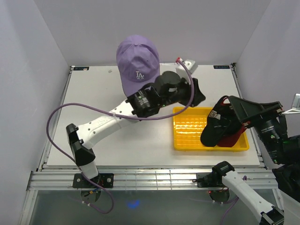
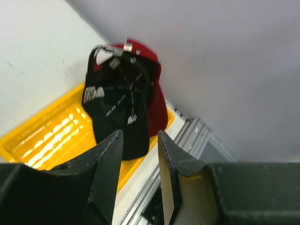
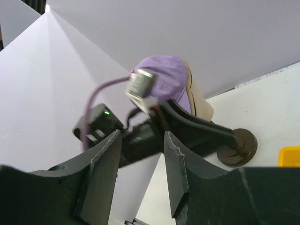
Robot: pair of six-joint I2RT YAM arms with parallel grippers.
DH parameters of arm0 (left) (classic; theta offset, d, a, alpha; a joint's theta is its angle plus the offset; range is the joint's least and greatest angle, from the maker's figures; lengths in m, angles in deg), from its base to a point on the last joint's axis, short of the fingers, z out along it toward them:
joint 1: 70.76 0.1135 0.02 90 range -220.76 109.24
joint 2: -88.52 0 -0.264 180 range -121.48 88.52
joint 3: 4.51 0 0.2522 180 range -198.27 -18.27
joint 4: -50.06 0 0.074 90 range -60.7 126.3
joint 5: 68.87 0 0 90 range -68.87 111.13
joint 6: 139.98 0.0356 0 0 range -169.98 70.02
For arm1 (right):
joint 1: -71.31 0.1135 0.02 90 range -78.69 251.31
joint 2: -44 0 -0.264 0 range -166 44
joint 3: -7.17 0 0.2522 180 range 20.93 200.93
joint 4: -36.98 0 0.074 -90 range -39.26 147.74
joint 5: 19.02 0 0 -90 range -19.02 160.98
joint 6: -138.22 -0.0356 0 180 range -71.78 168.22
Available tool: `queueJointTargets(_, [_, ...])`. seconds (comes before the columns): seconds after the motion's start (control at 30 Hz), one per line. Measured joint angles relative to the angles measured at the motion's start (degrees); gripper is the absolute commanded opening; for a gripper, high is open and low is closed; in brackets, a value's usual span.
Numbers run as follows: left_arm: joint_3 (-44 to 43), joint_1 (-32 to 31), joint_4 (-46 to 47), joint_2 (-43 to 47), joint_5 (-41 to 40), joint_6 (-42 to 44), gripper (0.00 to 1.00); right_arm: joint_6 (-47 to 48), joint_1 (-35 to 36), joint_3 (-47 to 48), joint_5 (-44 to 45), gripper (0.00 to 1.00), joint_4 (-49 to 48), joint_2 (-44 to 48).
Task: Stack the hats
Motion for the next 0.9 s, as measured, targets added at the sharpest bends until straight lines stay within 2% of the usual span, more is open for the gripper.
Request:
queueJointTargets(0.13, [8.28,-2.91,2.71,-3.74,-0.96,-0.22,0.48,1.09,0.0,1.42,1.81,0.48,2.29,0.0])
queueJointTargets(0.23, [10.14,-4.31,4.13,-8.09,-1.22,-0.61,0.5,1.57,0.0,2.23,3.34,0.48,4.02,0.02])
queueJointTargets(0.37, [9.86,-6.1,6.6,-13.97,-1.42,-0.92,0.5,2.69,0.0,4.39,4.87,0.48,4.96,-0.22])
queueJointTargets(0.6, [4.55,-10.67,7.8,-24.17,-2.51,-0.83,0.5,3.87,0.0,5.66,4.63,0.48,4.96,-1.9])
queueJointTargets(0.9, [2.05,-14.34,9.6,-28.24,-5.4,0.2,0.5,4.87,0.0,5.64,3.76,0.48,5.66,-5.09])
